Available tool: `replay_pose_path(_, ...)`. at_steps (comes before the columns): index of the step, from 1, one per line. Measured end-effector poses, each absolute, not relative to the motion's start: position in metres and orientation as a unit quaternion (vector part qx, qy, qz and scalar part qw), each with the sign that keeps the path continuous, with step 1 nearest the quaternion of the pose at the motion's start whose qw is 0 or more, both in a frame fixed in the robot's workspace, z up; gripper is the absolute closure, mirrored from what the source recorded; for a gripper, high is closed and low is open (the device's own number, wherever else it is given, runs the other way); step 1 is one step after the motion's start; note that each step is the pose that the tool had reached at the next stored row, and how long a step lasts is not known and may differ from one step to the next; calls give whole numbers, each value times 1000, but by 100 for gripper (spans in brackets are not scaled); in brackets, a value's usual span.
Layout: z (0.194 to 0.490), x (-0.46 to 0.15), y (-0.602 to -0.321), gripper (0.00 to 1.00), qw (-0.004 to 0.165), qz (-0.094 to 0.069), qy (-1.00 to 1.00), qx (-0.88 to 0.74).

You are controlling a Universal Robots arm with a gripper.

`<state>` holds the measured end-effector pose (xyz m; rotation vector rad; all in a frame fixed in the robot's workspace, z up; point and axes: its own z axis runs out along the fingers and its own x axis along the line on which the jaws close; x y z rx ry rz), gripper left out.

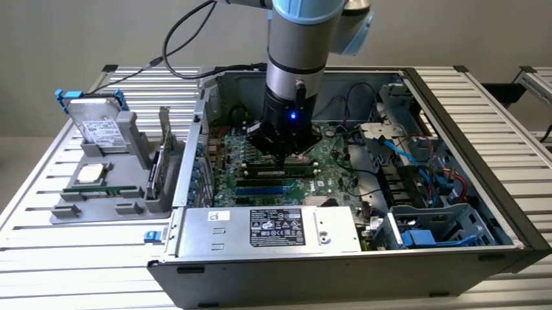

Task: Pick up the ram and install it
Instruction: 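Press down the ram until it locks into place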

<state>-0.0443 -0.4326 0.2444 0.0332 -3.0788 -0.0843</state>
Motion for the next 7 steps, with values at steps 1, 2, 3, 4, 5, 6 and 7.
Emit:
replay_pose_path(1, 244, -44, -433, 90, 31, -27, -999, 11)
replay_pose_path(2, 244, -44, -433, 90, 31, -27, -999, 11)
replay_pose_path(3, 244, -44, -433, 90, 31, -27, -999, 11)
replay_pose_path(4, 244, -44, -433, 90, 31, -27, -999, 11)
replay_pose_path(5, 244, -44, -433, 90, 31, -27, -999, 11)
replay_pose_path(6, 244, -44, -433, 90, 31, -27, -999, 11)
replay_pose_path(7, 244, -44, -433, 90, 31, -27, -999, 11)
